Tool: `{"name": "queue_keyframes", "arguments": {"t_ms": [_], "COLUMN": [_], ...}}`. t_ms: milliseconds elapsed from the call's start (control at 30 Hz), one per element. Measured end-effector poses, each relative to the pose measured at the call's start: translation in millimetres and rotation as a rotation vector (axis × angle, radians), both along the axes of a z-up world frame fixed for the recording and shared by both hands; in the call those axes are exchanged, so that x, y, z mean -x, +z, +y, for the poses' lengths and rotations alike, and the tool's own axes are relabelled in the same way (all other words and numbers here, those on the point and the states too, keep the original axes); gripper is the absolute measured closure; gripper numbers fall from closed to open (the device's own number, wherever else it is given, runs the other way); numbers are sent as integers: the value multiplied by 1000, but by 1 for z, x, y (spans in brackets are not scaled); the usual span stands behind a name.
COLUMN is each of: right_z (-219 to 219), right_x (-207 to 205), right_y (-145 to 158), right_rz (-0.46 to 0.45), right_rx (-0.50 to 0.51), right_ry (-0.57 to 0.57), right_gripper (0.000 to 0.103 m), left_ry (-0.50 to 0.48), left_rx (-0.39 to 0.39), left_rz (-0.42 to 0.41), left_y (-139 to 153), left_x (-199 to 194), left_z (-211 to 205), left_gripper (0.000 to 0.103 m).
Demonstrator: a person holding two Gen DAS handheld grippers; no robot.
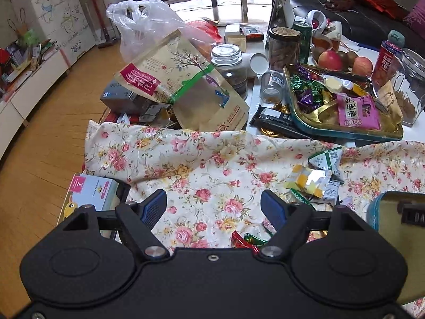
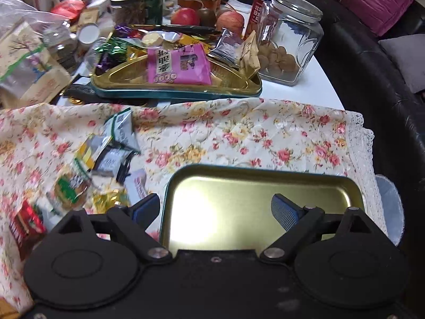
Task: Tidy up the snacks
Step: 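Grasp the white Hawthorn strip packet with the right gripper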
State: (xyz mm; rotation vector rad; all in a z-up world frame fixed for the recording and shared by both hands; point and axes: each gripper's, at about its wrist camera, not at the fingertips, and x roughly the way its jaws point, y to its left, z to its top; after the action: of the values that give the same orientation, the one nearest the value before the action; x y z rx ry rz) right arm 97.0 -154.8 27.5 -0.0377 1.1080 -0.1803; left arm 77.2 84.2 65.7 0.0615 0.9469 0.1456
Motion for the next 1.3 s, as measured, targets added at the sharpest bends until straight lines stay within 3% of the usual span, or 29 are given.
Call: {"name": "queue_keyframes", "arguments": {"t_ms": [133, 233, 467, 667, 867, 967, 1200, 1300], "right_z": [-8, -2, 26, 32, 26, 27, 34, 39], "right_x": [-21, -30, -44, -61, -77, -81, -82, -81], "right_y": [-1, -4, -9, -20, -31, -40, -47, -50], "right_rz": [-5, -21, -64, -105, -60, -18, -28, 60], "right_rx": [-220, -301, -272, -204, -299, -353, -346, -301], "right_ry": [13, 30, 119, 102, 37, 37, 20, 106], "right_gripper": [13, 14, 14, 17, 30, 30, 34, 35], "left_ry": [-21, -31, -52, -56, -20, -26, -36, -62], "left_rx": [6, 16, 53, 94, 150, 142, 139, 128], "left_rz": [-8, 12, 5, -1, 33, 50, 110, 124], "left_y": [1, -4, -8, -19, -32, -37, -53, -56], "left_x": [-2, -5, -6, -15, -24, -26, -32, -31], "left_z": [1, 3, 6, 10, 22, 26, 36, 38], "left_gripper": [23, 23, 23, 23, 24, 26, 29, 29]}}
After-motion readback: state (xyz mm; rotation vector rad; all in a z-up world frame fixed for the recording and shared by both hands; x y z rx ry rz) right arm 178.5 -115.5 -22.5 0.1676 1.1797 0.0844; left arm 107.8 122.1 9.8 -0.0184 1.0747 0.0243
